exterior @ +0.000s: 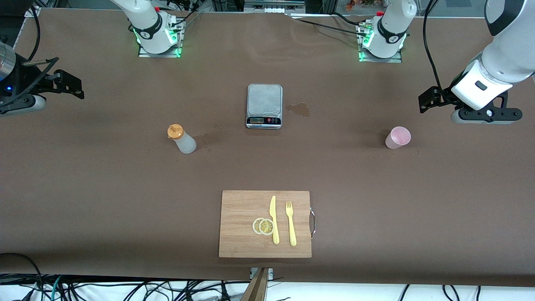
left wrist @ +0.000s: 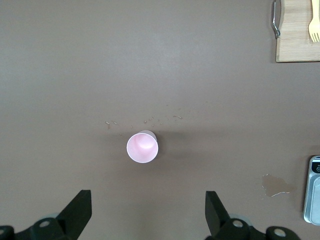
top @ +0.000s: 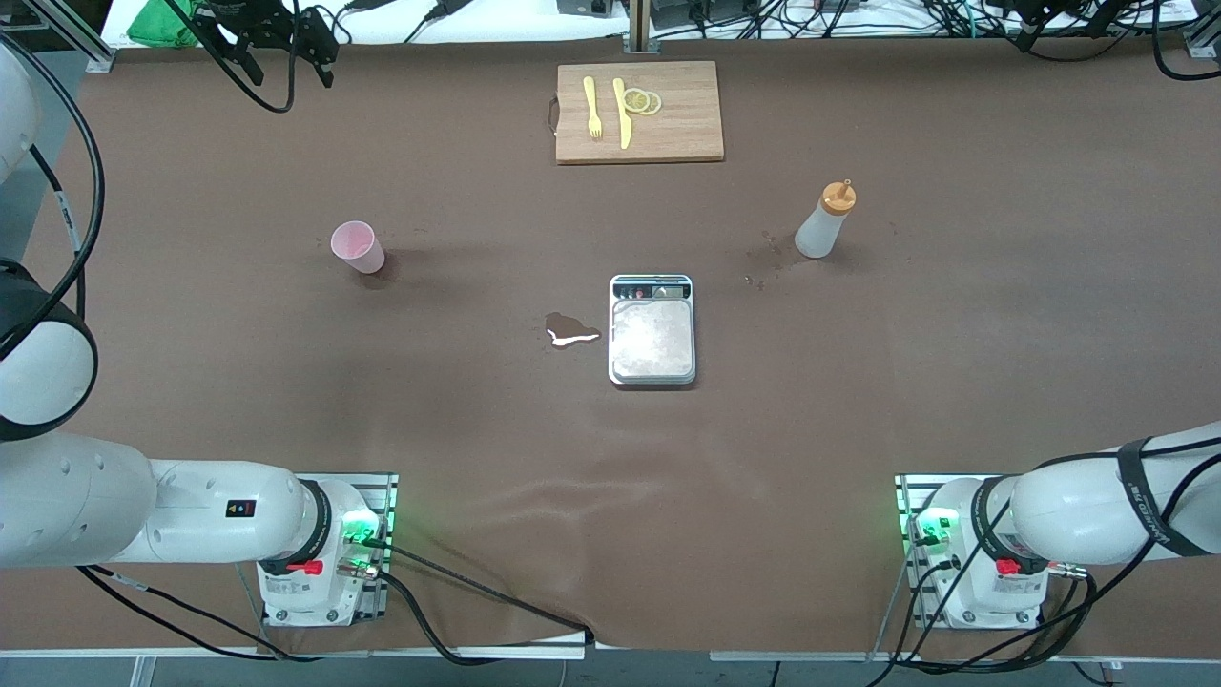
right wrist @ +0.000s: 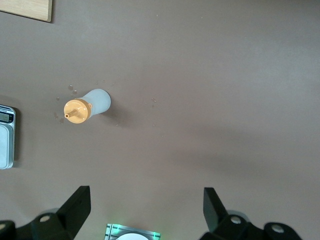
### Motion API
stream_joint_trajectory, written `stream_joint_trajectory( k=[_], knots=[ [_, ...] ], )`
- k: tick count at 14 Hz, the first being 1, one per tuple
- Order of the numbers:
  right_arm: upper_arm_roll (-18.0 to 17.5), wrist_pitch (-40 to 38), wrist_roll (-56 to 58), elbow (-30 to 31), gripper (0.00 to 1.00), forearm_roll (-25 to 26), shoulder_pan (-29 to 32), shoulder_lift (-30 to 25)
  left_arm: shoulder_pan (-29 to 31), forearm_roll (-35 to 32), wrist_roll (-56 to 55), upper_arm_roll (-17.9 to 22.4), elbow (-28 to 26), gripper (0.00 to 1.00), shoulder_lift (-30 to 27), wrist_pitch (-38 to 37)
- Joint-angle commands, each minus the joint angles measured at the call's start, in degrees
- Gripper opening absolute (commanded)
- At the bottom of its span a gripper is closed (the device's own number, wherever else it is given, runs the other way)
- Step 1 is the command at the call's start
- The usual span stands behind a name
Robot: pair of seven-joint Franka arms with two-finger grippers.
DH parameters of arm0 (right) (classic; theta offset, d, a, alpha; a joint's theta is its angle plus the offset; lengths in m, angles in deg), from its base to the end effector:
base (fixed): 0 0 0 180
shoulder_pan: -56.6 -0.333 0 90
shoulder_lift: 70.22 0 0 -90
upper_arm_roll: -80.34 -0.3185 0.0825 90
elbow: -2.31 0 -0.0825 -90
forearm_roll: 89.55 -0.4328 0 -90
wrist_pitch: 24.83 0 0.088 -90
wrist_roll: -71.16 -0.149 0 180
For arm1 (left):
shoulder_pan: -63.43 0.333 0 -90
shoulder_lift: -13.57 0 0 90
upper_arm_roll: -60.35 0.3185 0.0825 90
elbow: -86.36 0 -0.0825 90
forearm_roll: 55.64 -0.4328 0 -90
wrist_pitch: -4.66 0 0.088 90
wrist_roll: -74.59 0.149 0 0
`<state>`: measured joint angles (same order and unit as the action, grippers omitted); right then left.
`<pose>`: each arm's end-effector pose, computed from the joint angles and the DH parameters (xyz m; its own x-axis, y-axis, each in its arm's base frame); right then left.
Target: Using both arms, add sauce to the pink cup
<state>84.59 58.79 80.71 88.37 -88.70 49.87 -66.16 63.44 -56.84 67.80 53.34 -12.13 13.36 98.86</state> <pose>0.6078 0.0253 0.5686 0.9718 0.2061 -0.1148 0.2076 -0.9782 0.0011 0.5946 -0.0701 0.5162 0.9977 -0.0049 -0.0682 -0.0069 -0.9995 -0.0294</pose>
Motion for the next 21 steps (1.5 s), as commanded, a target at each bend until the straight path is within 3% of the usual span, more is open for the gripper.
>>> stream_joint_trajectory(
  k=[1,17,21],
  knots=[
    [-0.2,-0.4,-0.6,-1.1,1.00,-0.5,0.1,0.2,0.3,1.1,0.2,-0.1,0.9,1.00,0.6,-0.2],
    [-0.2,0.9,0.3,-1.1,1.00,-0.5,0.2,0.2,0.5,0.9,0.2,0.1,0.4,1.00,1.1,-1.0],
    [-0.1,1.6,0.3,-1.1,1.00,-0.5,0.3,0.4,2.5,-0.9,0.4,0.2,-5.6,1.00,2.8,3.0]
  ],
)
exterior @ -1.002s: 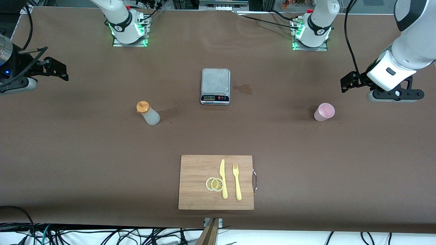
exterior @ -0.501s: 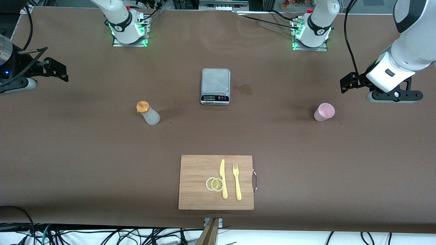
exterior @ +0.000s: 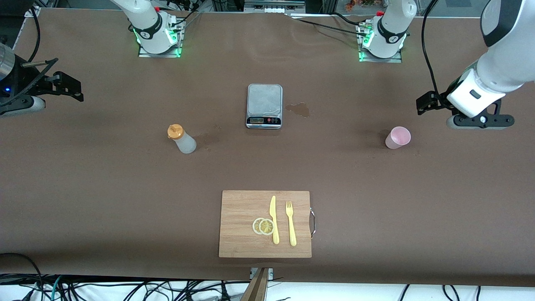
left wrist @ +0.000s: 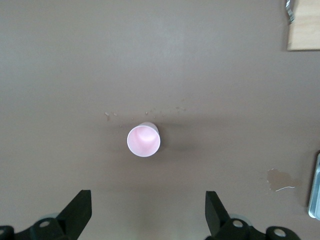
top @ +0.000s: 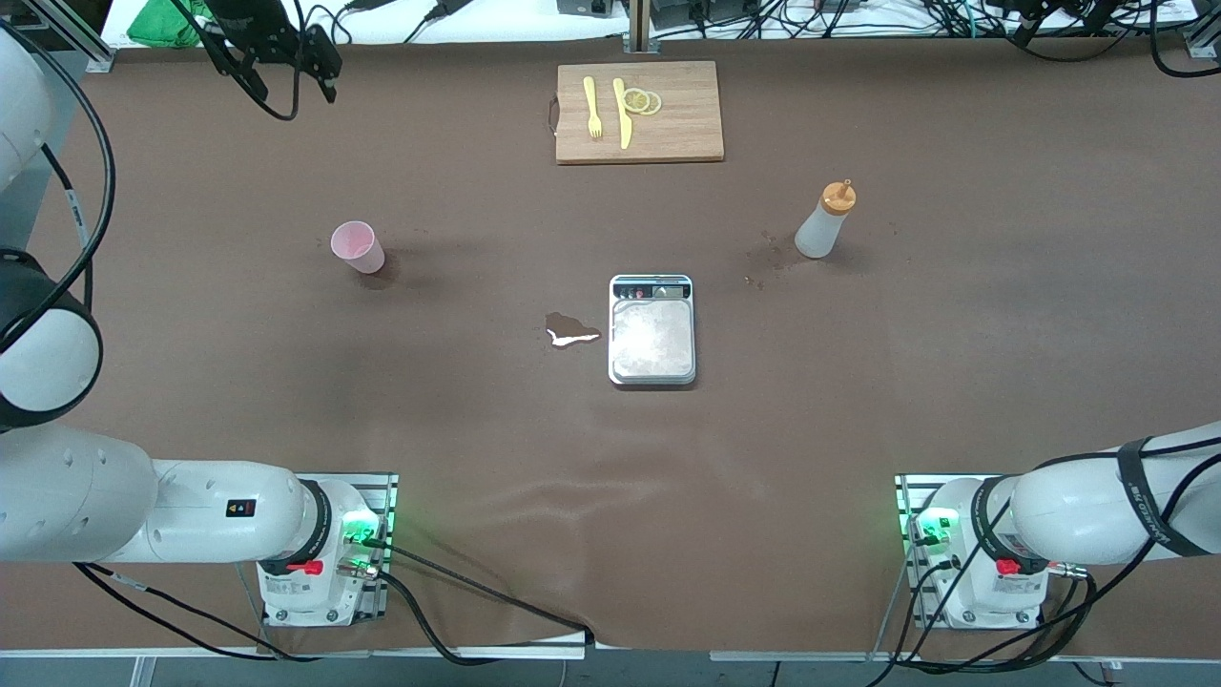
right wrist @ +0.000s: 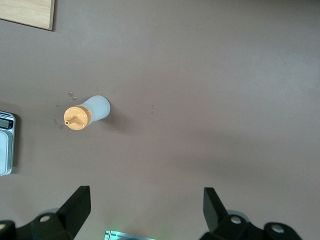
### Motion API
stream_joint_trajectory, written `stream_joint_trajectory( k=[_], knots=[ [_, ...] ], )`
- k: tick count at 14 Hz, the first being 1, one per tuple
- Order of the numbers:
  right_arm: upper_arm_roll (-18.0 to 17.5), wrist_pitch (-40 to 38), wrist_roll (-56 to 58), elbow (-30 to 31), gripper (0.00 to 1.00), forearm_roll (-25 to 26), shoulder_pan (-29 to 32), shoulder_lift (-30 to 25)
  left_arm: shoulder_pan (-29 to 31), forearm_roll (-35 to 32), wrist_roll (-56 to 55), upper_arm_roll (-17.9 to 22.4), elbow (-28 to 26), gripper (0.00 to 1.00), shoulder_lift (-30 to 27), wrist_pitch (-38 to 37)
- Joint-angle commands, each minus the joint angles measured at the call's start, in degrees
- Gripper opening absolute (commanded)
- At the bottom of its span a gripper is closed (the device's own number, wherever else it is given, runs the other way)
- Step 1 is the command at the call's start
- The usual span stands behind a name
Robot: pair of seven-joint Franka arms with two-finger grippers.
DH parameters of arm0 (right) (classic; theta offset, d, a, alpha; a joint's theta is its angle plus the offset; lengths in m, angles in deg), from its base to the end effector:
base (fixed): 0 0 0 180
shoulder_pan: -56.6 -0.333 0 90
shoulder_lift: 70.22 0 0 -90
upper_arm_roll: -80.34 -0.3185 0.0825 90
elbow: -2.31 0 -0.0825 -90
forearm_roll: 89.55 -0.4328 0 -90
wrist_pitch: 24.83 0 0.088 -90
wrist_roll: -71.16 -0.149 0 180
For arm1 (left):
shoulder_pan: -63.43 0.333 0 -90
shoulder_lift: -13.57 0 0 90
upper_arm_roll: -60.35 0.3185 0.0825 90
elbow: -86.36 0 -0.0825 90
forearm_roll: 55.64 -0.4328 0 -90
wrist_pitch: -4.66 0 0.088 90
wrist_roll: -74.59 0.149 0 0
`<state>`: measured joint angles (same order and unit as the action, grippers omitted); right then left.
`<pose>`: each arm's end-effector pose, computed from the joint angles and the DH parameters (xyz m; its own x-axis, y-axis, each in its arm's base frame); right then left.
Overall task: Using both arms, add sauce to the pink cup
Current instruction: 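Reach the left gripper down to the pink cup and grasp it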
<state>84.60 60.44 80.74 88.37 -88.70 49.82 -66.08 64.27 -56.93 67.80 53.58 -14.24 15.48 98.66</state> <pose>0.6126 0.0260 0.5698 0.9742 0.2080 -0.0879 0.2092 -0.9778 0.0056 0.5956 -0.0580 0.4751 0.9894 0.0140 -0.1446 0.0090 -0.9993 -0.0354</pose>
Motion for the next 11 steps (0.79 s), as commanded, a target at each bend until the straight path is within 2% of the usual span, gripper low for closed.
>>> stream_joint_trajectory(
  k=[1,6,8,9,11],
  knots=[
    [-0.1,0.0,0.3,-1.1,1.00,-0.5,0.4,0.3,1.7,-2.4,0.9,-0.4,-6.2,1.00,0.6,6.1],
    [-0.2,0.0,0.3,-1.1,1.00,-0.6,0.4,0.3,5.2,-3.9,10.7,-0.4,-22.3,1.00,0.6,24.6],
    [-0.1,0.0,0.3,-1.1,1.00,-0.6,0.4,0.3,7.0,-4.9,14.2,-0.3,-28.9,1.00,0.9,34.7],
    [-0.1,0.0,0.2,-1.1,1.00,-0.6,0.4,0.3,8.0,-5.9,15.4,-0.3,-31.0,1.00,1.7,38.7],
    [-0.1,-0.4,0.2,-1.1,1.00,-0.6,0.4,0.3,8.9,-7.0,16.5,-0.3,-31.6,1.00,3.9,40.8]
  ],
)
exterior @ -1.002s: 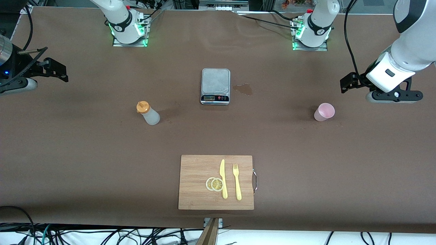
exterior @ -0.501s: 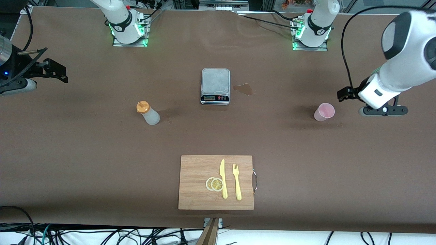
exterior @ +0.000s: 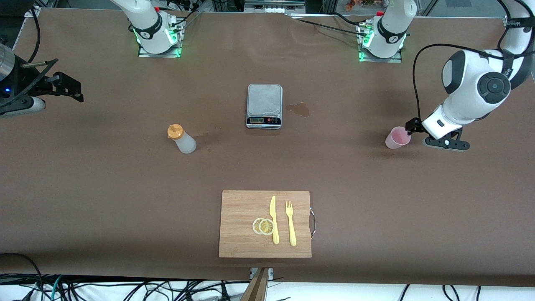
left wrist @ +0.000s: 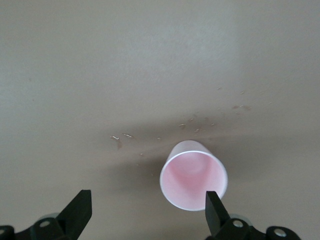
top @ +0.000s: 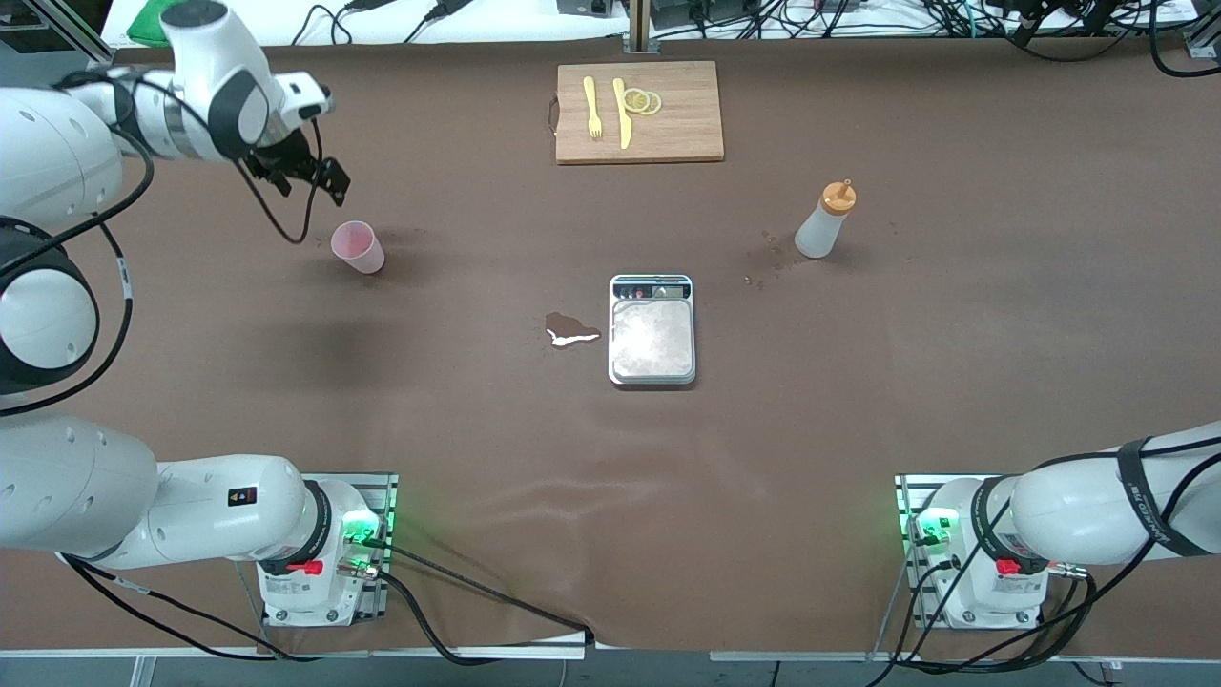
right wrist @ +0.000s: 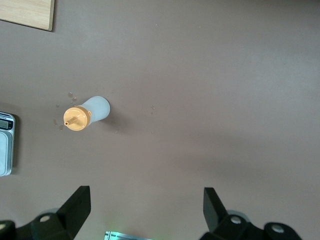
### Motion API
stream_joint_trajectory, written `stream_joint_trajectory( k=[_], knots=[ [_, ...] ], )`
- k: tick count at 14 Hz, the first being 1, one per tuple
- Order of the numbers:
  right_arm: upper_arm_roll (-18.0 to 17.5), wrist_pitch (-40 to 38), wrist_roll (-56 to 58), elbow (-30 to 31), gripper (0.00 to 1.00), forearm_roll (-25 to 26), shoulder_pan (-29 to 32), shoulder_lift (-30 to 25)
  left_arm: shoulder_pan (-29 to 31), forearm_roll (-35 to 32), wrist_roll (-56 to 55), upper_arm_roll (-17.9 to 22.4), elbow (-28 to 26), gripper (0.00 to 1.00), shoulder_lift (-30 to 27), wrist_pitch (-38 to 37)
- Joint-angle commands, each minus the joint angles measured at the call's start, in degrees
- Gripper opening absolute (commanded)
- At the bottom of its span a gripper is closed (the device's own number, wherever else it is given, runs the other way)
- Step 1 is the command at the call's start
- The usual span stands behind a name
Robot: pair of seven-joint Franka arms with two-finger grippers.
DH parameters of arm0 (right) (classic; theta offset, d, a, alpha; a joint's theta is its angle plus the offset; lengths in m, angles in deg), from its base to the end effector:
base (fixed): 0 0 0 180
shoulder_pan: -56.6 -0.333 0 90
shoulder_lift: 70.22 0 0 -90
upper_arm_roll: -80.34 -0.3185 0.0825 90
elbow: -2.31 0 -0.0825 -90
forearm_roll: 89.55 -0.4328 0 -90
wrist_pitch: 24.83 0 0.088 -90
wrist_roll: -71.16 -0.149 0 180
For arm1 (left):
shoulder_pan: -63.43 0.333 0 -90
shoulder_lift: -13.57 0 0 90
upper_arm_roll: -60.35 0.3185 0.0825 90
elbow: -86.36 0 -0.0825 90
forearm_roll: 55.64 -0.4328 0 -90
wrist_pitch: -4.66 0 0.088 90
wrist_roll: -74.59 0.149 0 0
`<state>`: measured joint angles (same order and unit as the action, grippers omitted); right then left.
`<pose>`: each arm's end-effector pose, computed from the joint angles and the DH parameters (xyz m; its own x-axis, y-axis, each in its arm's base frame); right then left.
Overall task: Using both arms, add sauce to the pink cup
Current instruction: 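Reach the left gripper down to the pink cup and grasp it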
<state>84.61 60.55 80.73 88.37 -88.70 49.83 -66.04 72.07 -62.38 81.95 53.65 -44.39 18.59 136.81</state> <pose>0.6131 0.0259 0.5696 0.9744 0.2075 -0.0867 0.2088 -0.9779 0.0059 0.5493 0.0239 0.2367 0.9823 -0.1725 -0.0736 -0.1772 -0.9822 -0.0629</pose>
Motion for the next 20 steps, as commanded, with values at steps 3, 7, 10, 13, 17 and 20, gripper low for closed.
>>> stream_joint_trajectory(
  k=[3,7,10,13,17,20],
  knots=[
    [-0.1,-0.2,0.2,-1.1,1.00,-0.6,0.4,0.3,1.6,-1.9,2.4,-0.4,-2.6,0.83,4.2,6.1],
    [-0.1,-0.2,0.2,-1.1,1.00,-0.7,0.4,0.3,1.9,-1.8,2.3,-0.4,-2.7,0.36,6.5,7.1],
    [-0.1,-0.1,0.2,-1.1,1.00,-0.7,0.4,0.3,2.0,-1.5,2.1,-0.5,-2.7,0.09,7.5,8.1],
    [-0.1,-0.1,0.2,-1.1,1.00,-0.7,0.4,0.4,1.0,-1.5,2.2,-0.6,-2.5,0.00,7.4,7.9],
    [-0.1,-0.1,0.2,-1.1,1.00,-0.7,0.4,0.4,0.7,-0.4,2.0,-3.5,-2.0,0.00,4.3,6.3],
    [-0.1,-0.1,0.2,-1.1,1.00,-0.7,0.4,0.4,0.6,7.0,-4.2,-12.3,1.1,0.00,0.6,-2.6]
  ],
)
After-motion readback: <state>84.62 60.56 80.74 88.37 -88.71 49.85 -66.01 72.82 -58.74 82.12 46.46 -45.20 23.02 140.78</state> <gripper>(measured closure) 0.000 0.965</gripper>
